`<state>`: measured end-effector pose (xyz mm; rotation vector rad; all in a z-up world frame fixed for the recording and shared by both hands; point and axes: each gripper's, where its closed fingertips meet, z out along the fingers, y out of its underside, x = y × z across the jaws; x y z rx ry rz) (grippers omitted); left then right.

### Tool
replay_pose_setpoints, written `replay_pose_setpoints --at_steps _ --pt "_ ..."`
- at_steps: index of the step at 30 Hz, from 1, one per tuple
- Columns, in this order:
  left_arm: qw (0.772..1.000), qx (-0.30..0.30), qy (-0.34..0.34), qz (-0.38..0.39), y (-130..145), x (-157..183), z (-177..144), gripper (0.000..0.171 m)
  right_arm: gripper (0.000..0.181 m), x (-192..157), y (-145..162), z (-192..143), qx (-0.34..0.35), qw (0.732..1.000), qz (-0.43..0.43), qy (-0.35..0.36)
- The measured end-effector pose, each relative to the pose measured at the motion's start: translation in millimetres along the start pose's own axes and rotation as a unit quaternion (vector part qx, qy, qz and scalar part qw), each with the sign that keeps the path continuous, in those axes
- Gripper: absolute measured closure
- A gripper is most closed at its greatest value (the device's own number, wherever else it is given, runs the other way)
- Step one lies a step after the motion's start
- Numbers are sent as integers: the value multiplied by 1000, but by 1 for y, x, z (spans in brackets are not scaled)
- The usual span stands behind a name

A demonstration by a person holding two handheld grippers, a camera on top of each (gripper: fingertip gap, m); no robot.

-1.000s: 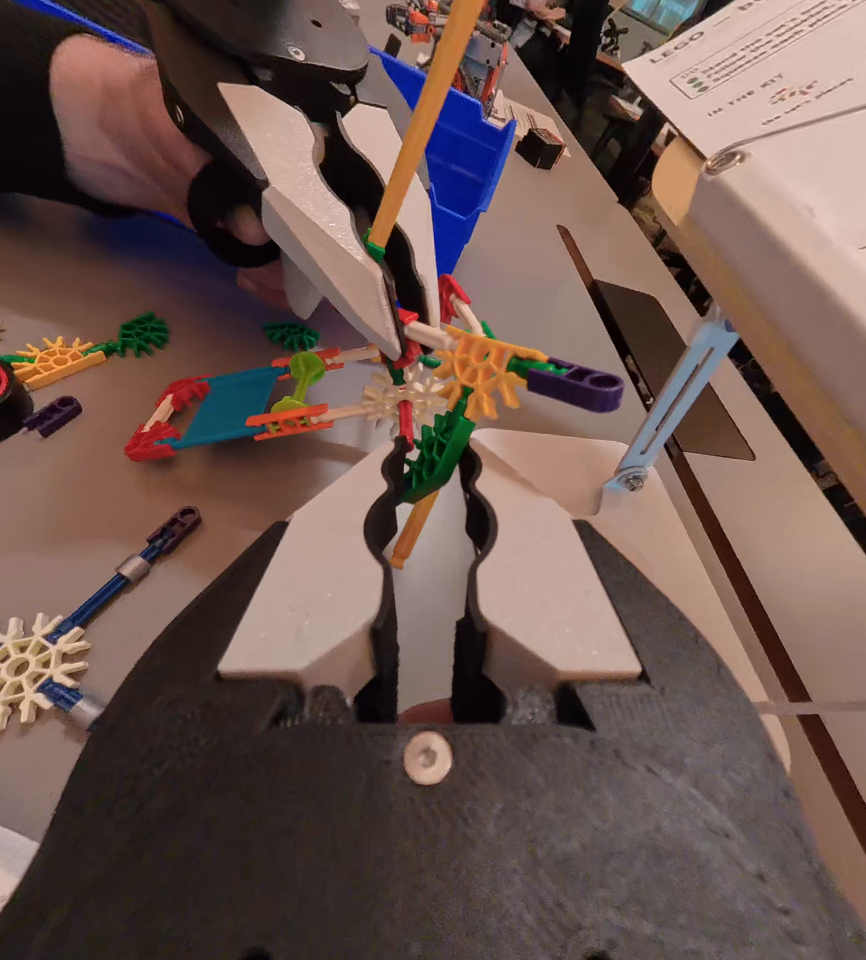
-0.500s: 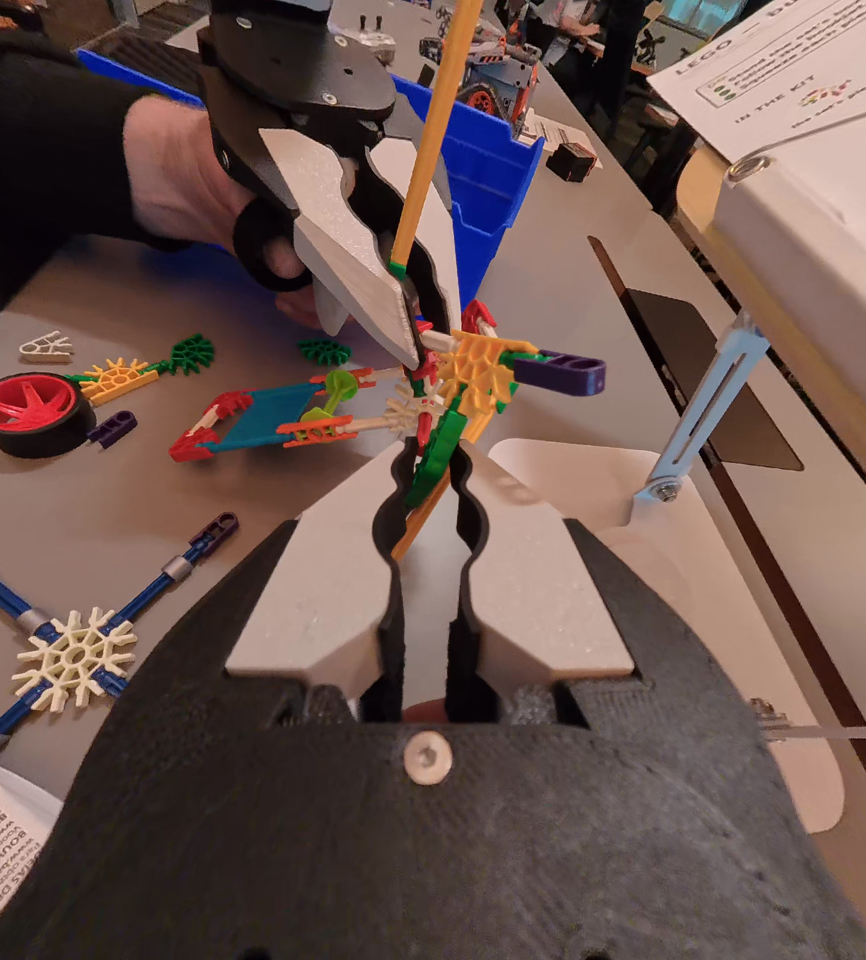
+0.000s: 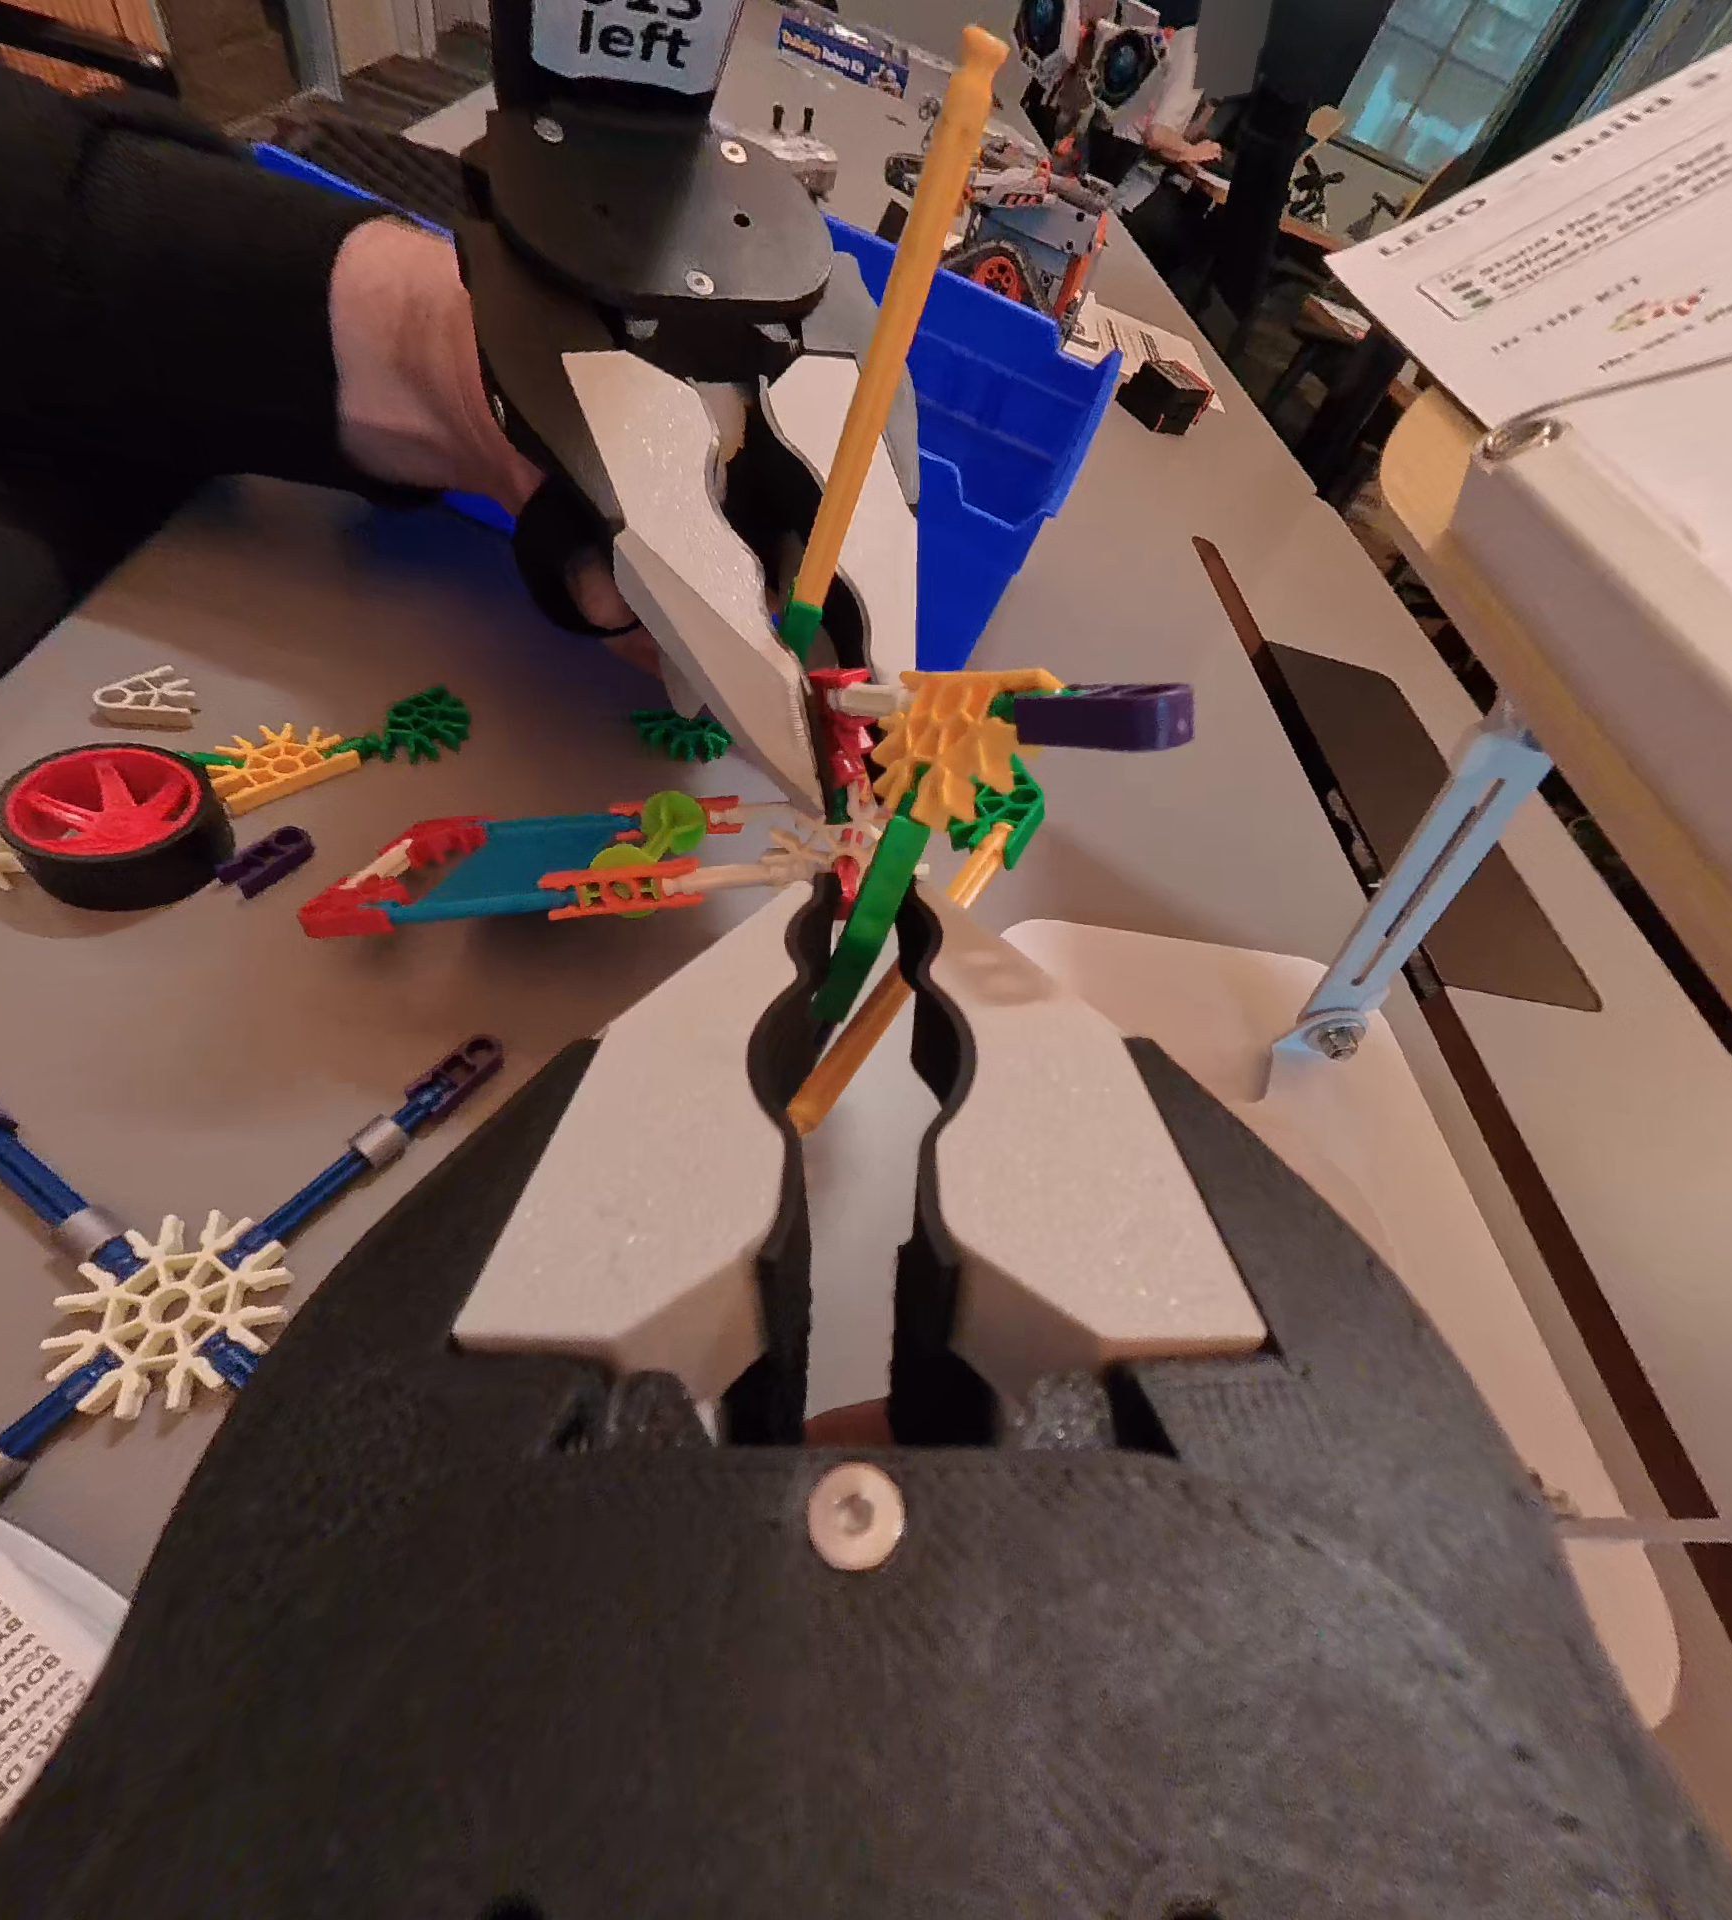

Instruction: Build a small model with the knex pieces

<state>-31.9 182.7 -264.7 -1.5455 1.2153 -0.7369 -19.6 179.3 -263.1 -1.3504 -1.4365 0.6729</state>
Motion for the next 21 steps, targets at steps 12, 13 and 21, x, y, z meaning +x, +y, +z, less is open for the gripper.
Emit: replay_pose_setpoints --at_steps 12,13,21 --pt "999 -6 5 37 3 5 -1 168 168 -7 -8 -4 17 1000 -16 -18" --pt "999 -6 7 37 4 6 -1 168 168 -9 -9 -5 18 999 -21 -20" --pt "1000 -9 8 28 6 4 0 168 168 -9 -7 -3 3 1000 -27 -14"
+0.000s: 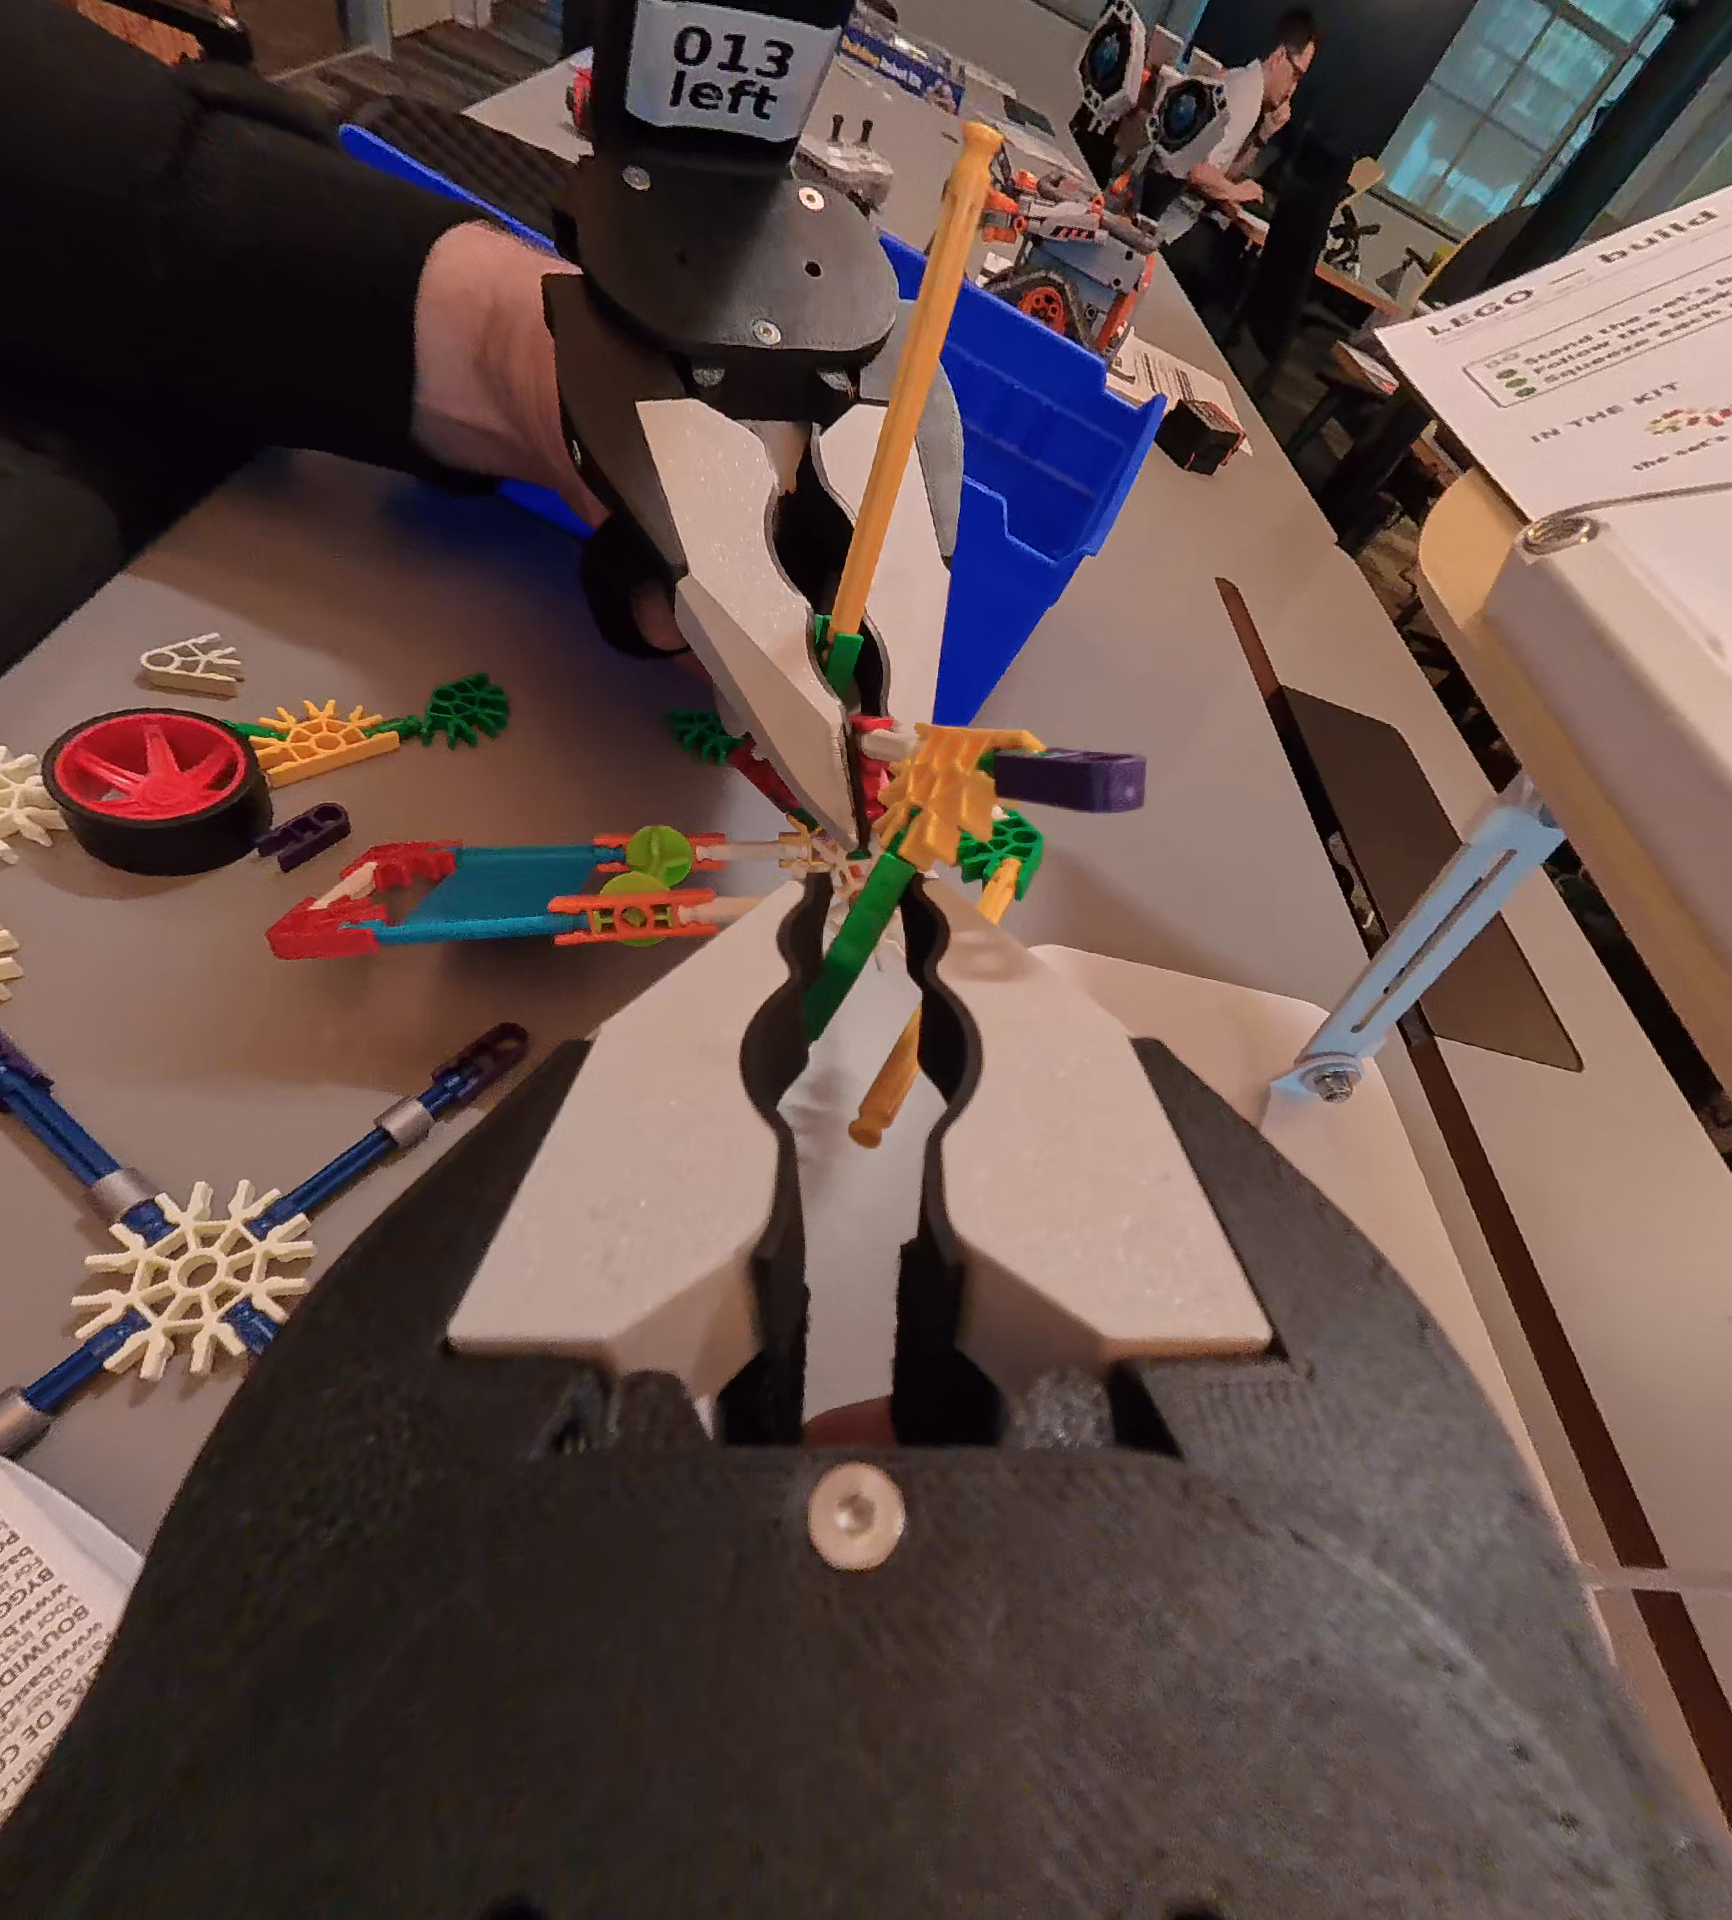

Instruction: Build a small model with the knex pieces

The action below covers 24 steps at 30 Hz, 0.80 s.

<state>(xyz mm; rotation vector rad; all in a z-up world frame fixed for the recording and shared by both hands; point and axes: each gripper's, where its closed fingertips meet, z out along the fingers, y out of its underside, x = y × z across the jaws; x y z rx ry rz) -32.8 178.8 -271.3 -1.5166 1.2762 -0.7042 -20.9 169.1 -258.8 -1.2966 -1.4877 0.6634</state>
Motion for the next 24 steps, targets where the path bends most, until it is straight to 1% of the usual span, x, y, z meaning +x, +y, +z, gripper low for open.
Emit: replay_pose_setpoints --at_steps 6,10,18,20,22,24 --pt "1000 2 -10 0 -2 -1 -2 163 170 3 0 -2 2 1000 7 1" --pt "1000 2 -10 -9 1 -2 -2 163 170 3 1 -1 1 1000 8 2" --pt "1000 6 -17 -3 0 -2 -4 161 170 2 0 -2 1 1000 3 1" --pt "1000 13 -15 -3 -2 -2 -4 163 169 3 -1 -3 4 1000 4 0" --pt "1000 13 -12 0 -2 0 -4 168 169 3 -1 -3 4 1000 6 0" --pt "1000 12 -14 3 -1 0 -3 168 168 2 -1 -3 4 1000 7 -1"
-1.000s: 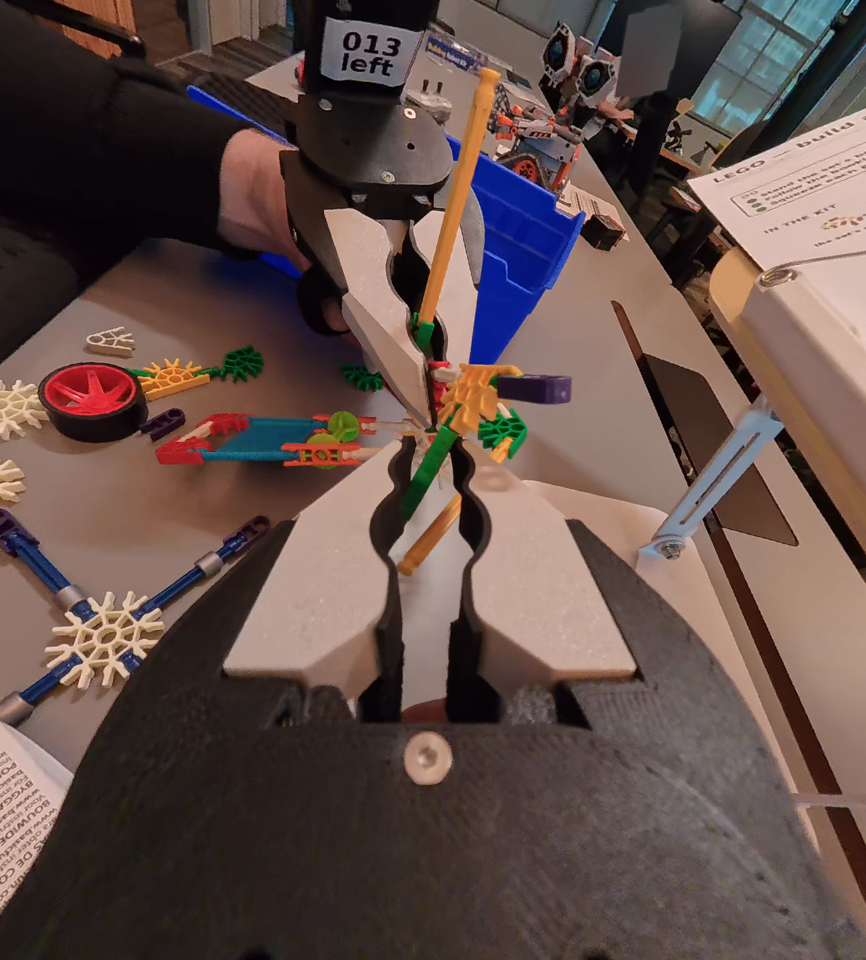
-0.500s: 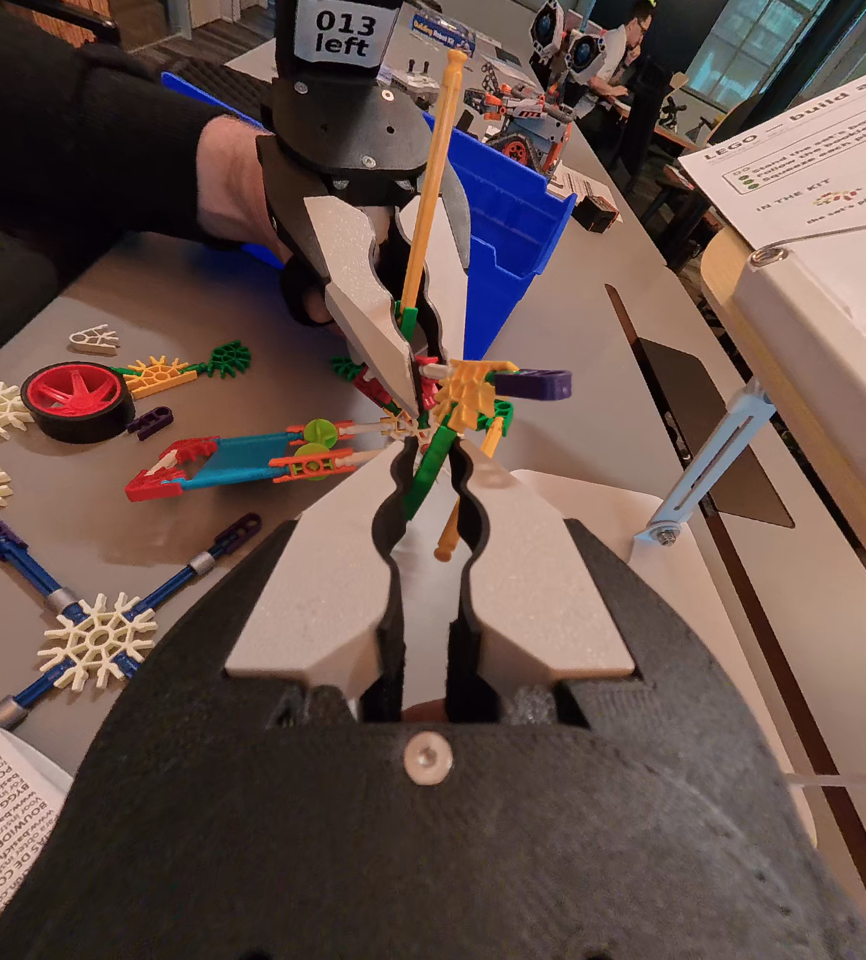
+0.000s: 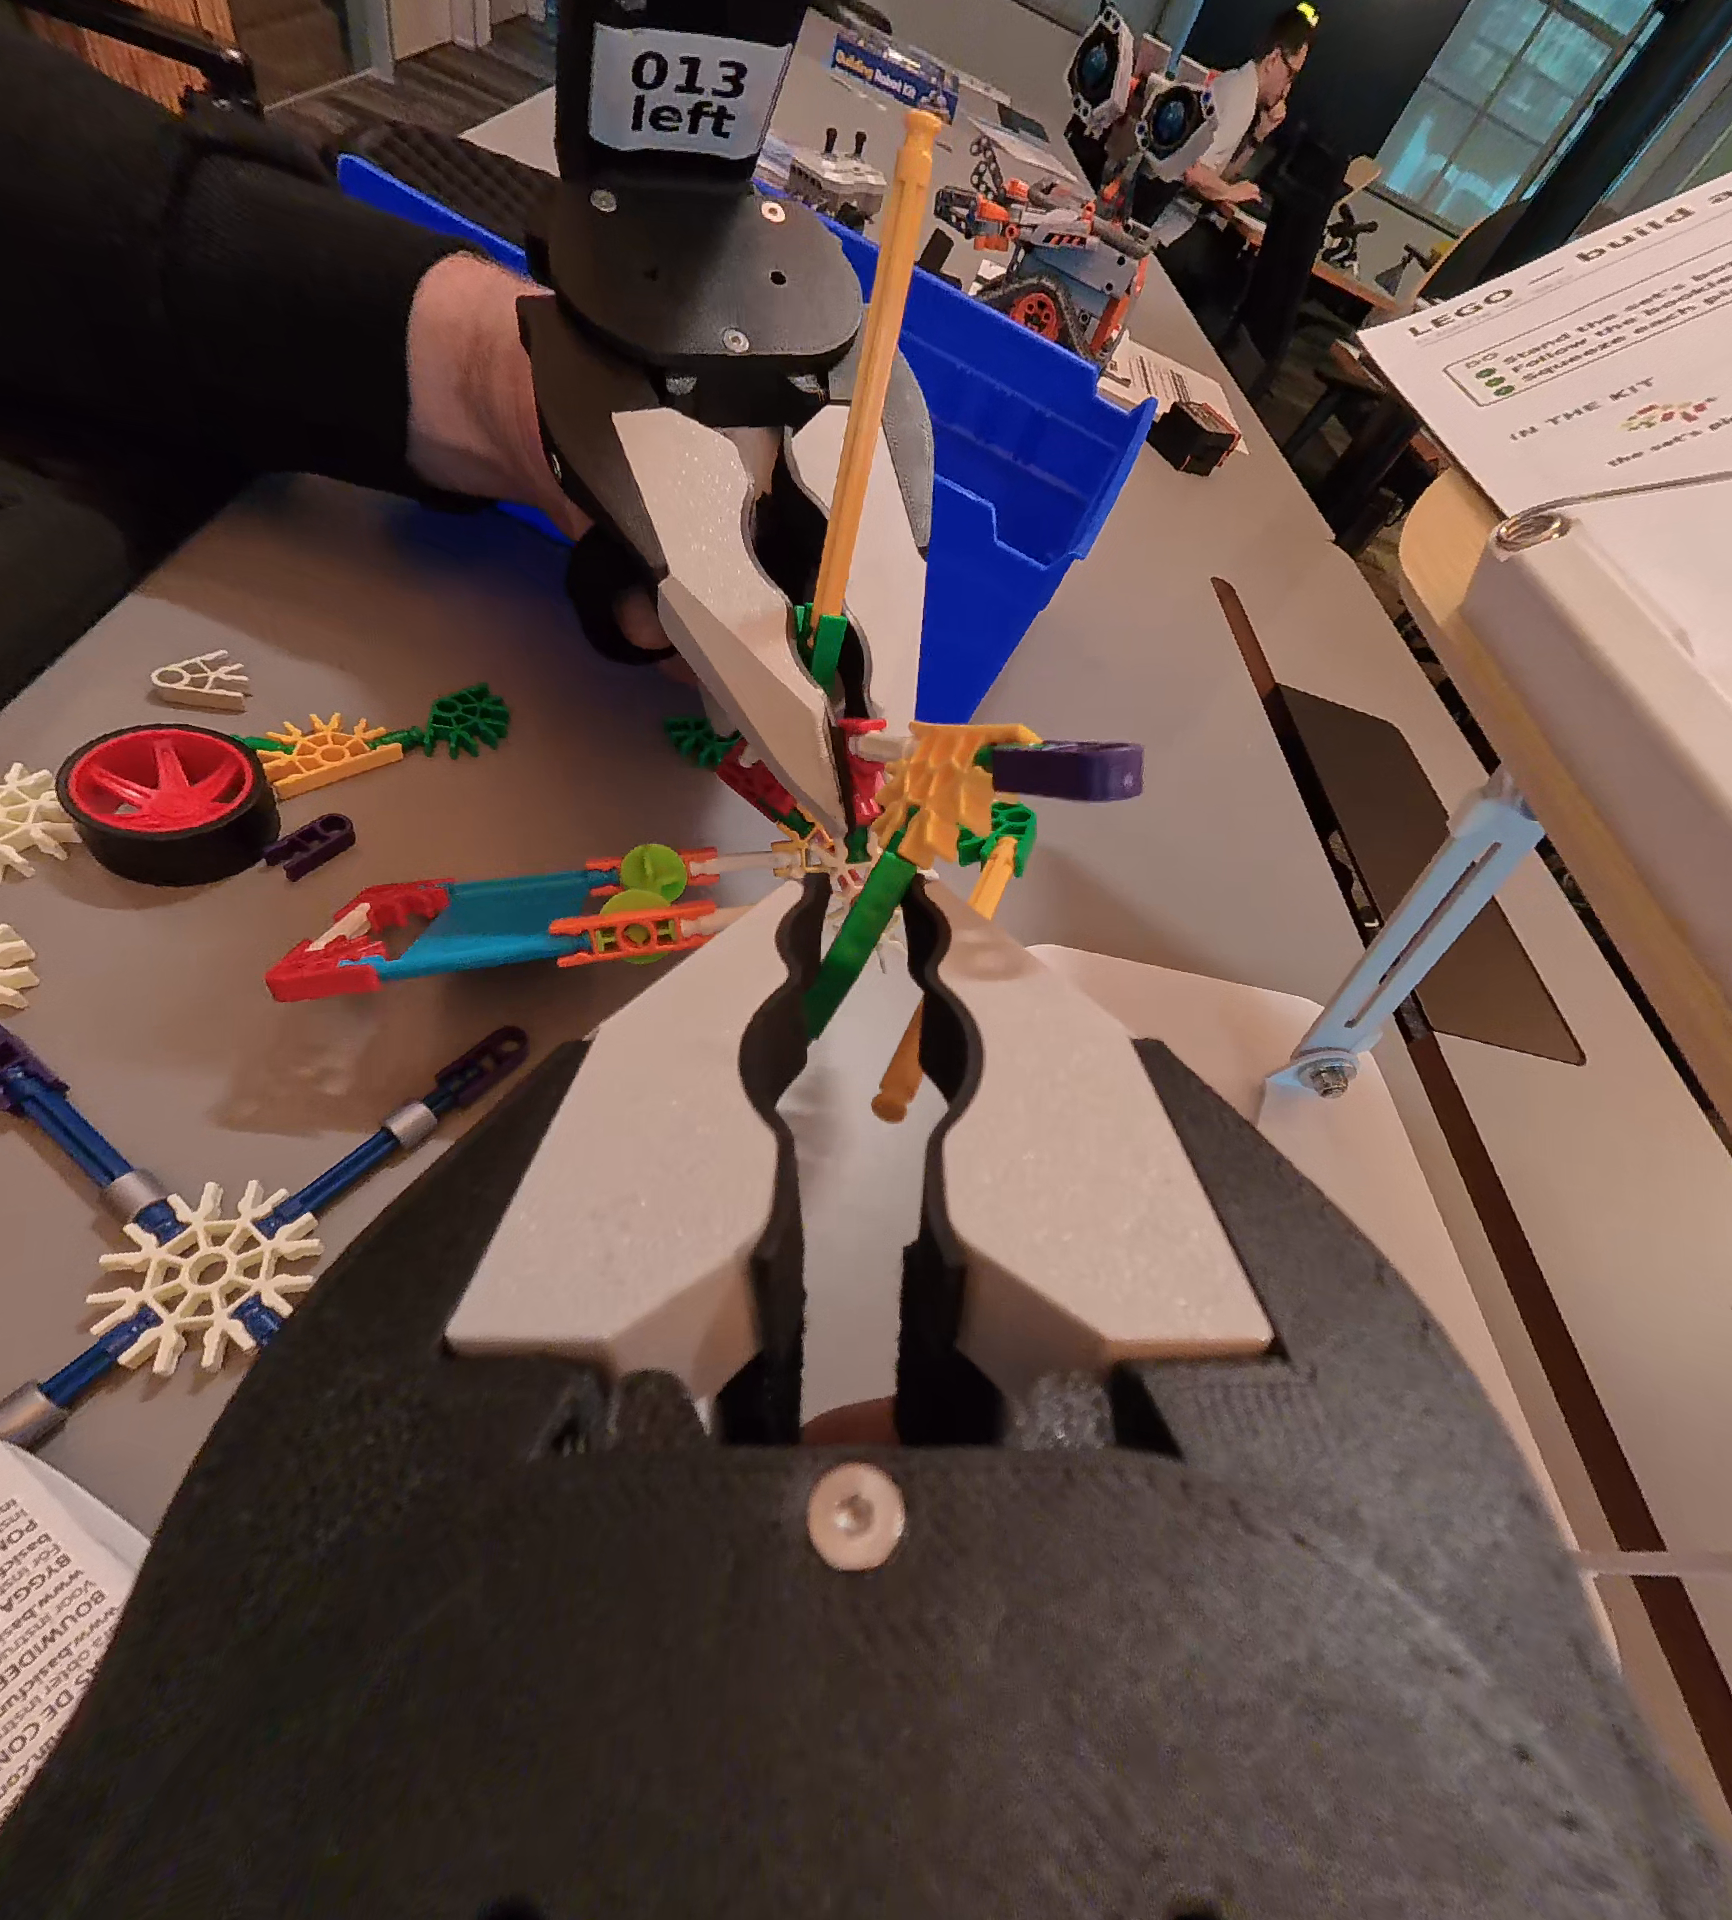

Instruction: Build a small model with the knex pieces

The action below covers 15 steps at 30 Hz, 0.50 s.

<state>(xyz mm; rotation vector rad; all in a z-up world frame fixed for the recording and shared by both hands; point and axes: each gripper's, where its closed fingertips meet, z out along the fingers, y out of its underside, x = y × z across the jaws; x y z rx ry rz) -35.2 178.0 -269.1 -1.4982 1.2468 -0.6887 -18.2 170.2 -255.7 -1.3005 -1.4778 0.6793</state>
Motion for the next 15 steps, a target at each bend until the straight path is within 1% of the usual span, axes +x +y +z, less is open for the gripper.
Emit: replay_pose_setpoints --at_steps 11,15 --pt "1000 0 2 9 0 2 -1 168 166 -2 -3 -1 8 1000 14 -10" --pt "1000 0 5 15 0 4 -1 169 168 -3 -4 -2 11 1000 17 -16"
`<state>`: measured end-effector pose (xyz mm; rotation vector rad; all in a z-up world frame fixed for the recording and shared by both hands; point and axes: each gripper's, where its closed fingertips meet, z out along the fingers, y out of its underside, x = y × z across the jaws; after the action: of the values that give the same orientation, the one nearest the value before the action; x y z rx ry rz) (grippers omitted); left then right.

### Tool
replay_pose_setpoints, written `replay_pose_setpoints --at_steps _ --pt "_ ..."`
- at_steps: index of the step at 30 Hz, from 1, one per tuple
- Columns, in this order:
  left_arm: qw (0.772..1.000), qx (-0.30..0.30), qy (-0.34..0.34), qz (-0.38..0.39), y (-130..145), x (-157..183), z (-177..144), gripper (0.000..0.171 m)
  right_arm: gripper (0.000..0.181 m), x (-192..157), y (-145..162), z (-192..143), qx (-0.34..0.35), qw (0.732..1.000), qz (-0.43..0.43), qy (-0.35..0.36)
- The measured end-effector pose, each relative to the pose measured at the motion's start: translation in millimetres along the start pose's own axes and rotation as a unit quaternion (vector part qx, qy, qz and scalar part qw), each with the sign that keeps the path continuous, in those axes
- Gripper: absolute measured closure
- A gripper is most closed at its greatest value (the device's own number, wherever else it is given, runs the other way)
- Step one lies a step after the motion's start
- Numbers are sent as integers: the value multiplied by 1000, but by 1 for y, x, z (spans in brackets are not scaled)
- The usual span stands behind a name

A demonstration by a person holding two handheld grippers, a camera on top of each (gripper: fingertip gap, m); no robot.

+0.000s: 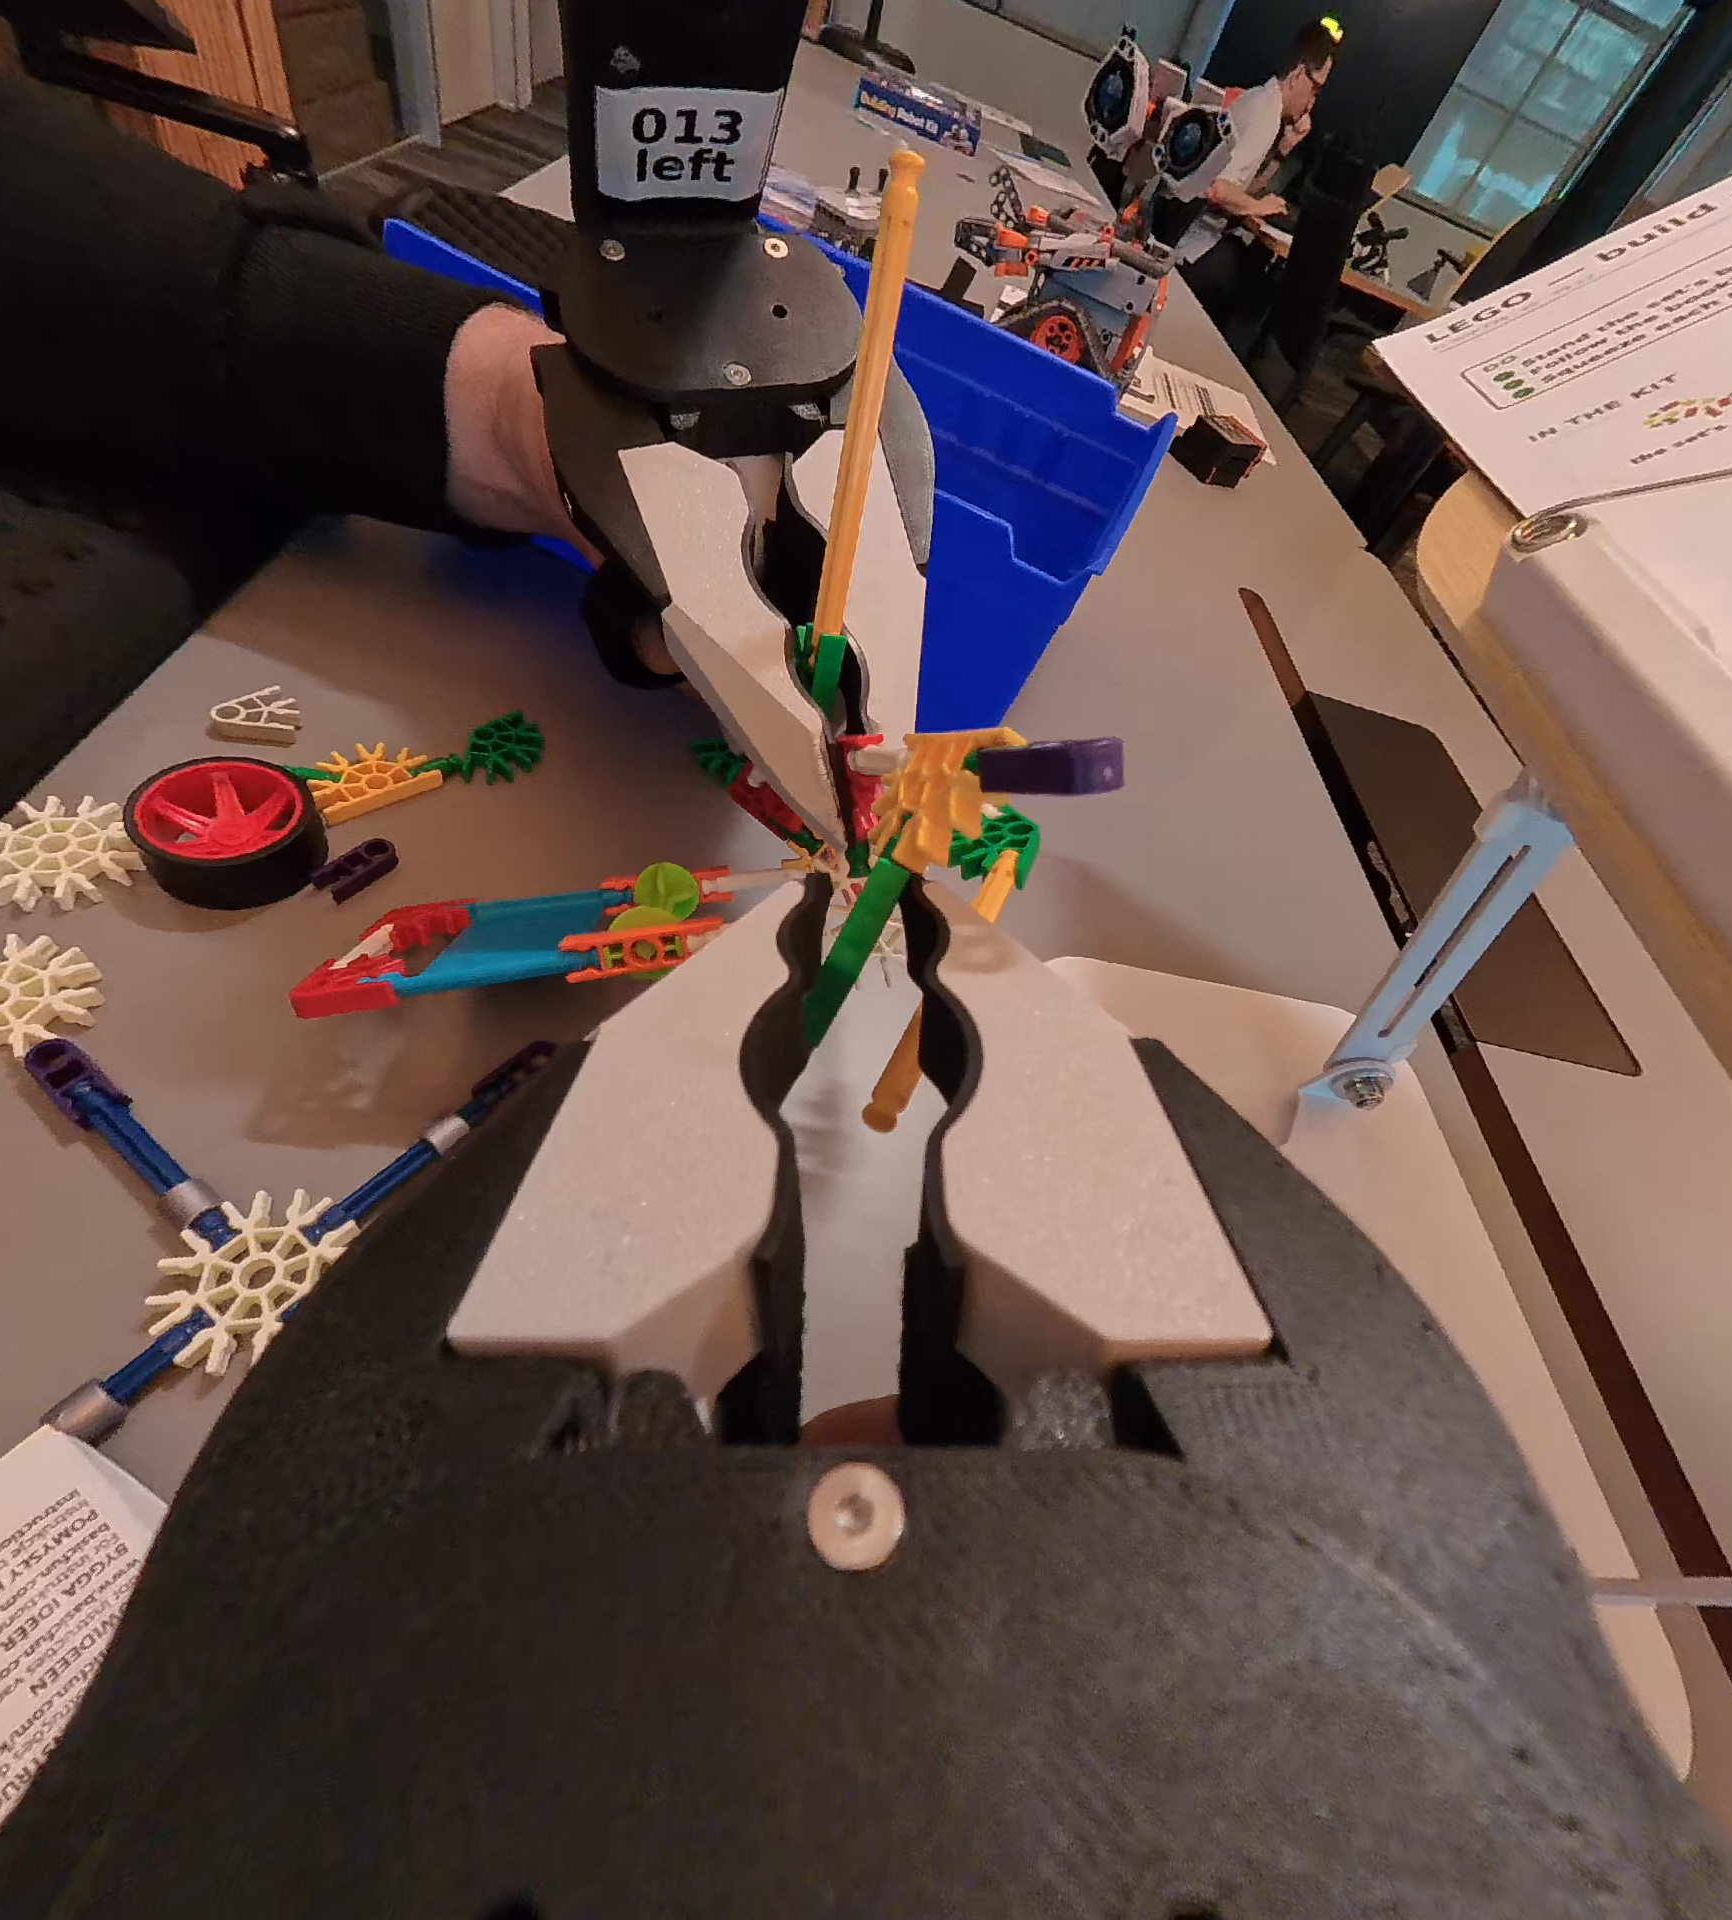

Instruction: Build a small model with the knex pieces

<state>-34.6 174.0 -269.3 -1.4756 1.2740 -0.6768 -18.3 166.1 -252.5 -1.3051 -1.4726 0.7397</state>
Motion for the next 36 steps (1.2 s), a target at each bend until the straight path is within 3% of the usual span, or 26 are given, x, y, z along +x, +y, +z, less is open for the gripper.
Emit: replay_pose_setpoints --at_steps 9,14,22,36 --pt "1000 -4 -1 -2 2 0 0 167 170 -1 2 1 -9 1000 -16 5" --pt "1000 -10 -8 0 2 -2 -2 156 171 1 3 0 -7 1000 -12 5" --pt "1000 -18 -4 18 3 2 -3 167 172 -3 2 0 -4 1000 -26 1" --pt "988 -51 -53 138 0 6 -4 165 165 -7 -5 -5 20 999 -14 -20"
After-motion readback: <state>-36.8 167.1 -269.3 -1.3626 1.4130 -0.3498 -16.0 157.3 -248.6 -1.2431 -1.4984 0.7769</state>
